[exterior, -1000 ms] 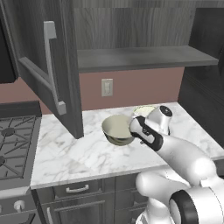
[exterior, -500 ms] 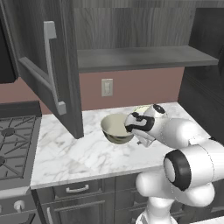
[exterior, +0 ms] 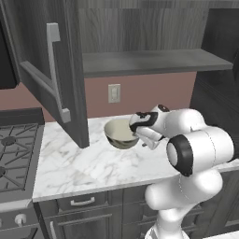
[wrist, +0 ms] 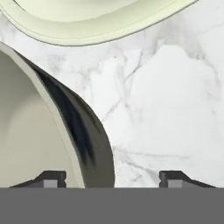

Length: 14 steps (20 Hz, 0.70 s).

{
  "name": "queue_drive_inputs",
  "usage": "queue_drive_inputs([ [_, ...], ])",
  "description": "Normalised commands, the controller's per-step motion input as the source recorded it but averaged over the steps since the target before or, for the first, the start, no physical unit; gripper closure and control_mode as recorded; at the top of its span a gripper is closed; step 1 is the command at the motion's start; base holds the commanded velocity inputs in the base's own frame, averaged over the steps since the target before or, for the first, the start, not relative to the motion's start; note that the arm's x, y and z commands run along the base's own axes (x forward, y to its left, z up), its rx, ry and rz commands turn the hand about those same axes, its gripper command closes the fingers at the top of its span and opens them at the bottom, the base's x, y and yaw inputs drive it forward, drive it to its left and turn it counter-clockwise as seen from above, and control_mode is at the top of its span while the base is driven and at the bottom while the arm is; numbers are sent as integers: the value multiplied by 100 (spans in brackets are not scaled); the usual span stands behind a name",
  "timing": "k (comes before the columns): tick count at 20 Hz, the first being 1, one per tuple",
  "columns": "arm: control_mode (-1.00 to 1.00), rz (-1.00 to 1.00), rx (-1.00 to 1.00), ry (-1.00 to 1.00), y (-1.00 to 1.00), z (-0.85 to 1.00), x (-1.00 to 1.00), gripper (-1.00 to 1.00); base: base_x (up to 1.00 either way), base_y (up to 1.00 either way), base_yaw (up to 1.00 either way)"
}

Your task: Open the cabinet. Pick the bowls from the counter and place them in the cabinet. Then close the cabinet.

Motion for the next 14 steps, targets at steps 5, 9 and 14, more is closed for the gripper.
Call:
queue_drive_inputs([
  [5,-100,0,0,4,27,-43,7,100,0,0,0],
  [9,-100,0,0,0,18,-33,-7,100,0,0,0],
  [14,-100,-3,0,0,18,-19,-32,100,0,0,0],
])
